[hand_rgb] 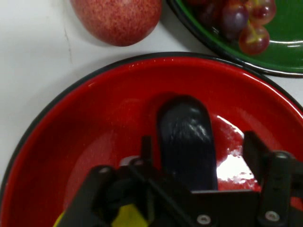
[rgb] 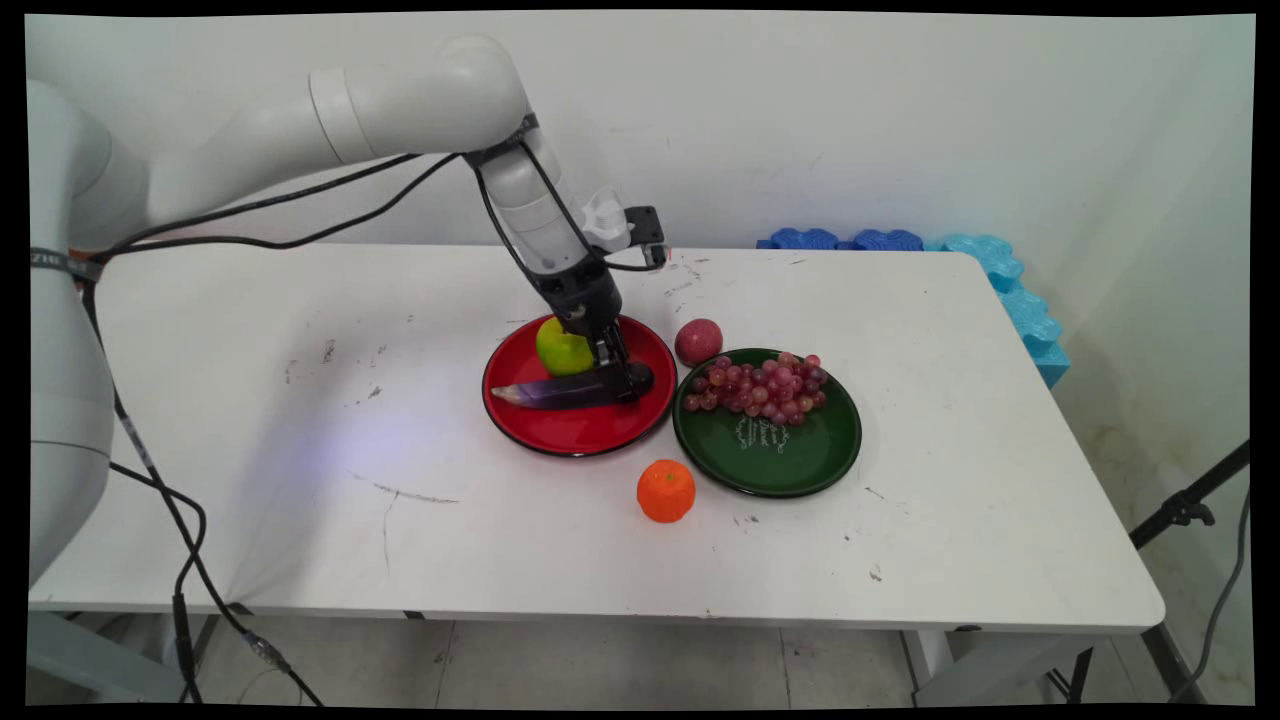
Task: Pick up the eggplant from the red plate, then place the picked object on the table
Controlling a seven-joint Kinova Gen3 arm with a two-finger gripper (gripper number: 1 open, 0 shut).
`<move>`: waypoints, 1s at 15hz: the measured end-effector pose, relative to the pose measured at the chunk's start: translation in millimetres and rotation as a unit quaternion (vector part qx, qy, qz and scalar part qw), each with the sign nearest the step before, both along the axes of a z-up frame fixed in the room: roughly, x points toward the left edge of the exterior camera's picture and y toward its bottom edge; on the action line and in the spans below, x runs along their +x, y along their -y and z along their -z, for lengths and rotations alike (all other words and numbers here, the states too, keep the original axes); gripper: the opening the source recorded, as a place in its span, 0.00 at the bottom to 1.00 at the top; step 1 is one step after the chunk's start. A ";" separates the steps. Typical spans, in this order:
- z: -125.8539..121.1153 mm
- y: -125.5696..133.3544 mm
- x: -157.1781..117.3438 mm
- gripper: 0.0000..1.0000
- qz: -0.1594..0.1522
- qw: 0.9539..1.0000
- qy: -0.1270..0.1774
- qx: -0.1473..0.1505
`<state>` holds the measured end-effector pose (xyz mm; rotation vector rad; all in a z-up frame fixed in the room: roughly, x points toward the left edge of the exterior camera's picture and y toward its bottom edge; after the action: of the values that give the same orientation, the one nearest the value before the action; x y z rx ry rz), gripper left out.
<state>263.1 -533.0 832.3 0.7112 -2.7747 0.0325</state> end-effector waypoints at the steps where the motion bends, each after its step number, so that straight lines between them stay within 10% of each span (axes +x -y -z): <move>1: 1.7 0.6 -0.4 0.00 0.002 1.000 0.000 0.000; 8: -4.0 -1.2 -3.1 0.00 0.047 0.999 -0.006 -0.025; 15: -94.5 -27.7 -7.0 0.00 0.060 0.993 -0.038 -0.094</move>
<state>256.1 -505.4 926.8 0.4879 -2.6897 0.2336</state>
